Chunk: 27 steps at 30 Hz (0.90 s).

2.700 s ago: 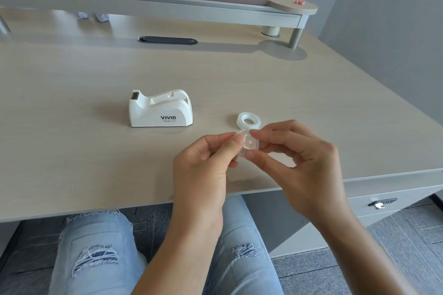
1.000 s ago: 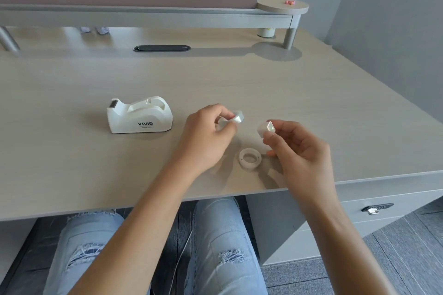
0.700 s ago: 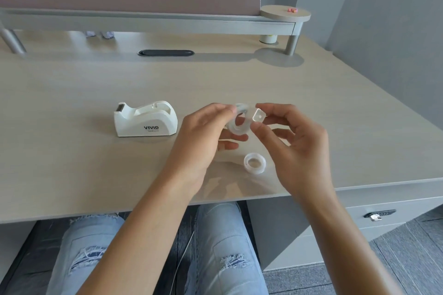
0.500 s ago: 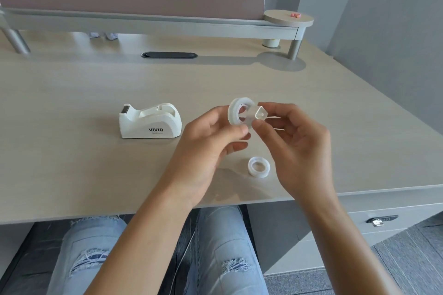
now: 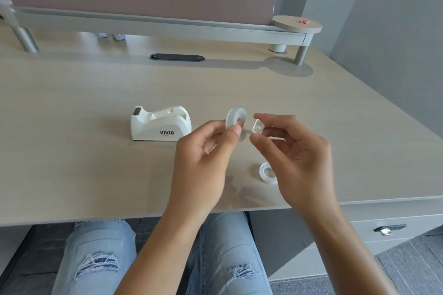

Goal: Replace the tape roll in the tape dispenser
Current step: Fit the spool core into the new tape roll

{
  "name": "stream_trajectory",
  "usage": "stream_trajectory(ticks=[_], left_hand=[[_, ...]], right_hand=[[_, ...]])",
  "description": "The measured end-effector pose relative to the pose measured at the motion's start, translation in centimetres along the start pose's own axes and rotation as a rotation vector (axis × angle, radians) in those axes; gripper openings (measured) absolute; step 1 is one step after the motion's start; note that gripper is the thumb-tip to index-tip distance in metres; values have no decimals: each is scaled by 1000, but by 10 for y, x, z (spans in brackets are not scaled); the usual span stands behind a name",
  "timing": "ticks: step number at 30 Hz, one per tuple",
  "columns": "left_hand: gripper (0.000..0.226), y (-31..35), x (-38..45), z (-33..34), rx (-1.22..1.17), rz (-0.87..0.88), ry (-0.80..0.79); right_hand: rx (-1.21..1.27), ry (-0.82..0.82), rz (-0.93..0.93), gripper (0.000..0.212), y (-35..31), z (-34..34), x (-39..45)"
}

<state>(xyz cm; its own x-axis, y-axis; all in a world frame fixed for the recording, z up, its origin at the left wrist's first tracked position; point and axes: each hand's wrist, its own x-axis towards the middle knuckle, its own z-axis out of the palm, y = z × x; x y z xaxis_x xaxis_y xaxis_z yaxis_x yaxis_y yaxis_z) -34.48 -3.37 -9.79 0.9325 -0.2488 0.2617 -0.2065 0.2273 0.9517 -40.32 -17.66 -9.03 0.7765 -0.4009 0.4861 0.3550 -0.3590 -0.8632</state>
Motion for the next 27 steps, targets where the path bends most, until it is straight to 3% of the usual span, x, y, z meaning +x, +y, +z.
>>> stream_trajectory(ticks=[11,22,27], left_hand=[[18,0,-9,-6,-83,30,52],[18,-13,-7,-33,-163,34,105],[18,-16,-9,-38,-159,25,107]], right_hand=[[32,-66,-9,35,-5,14,-1],[269,-48,217,18,-9,44,2],[232,-34,213,16,-6,49,0]])
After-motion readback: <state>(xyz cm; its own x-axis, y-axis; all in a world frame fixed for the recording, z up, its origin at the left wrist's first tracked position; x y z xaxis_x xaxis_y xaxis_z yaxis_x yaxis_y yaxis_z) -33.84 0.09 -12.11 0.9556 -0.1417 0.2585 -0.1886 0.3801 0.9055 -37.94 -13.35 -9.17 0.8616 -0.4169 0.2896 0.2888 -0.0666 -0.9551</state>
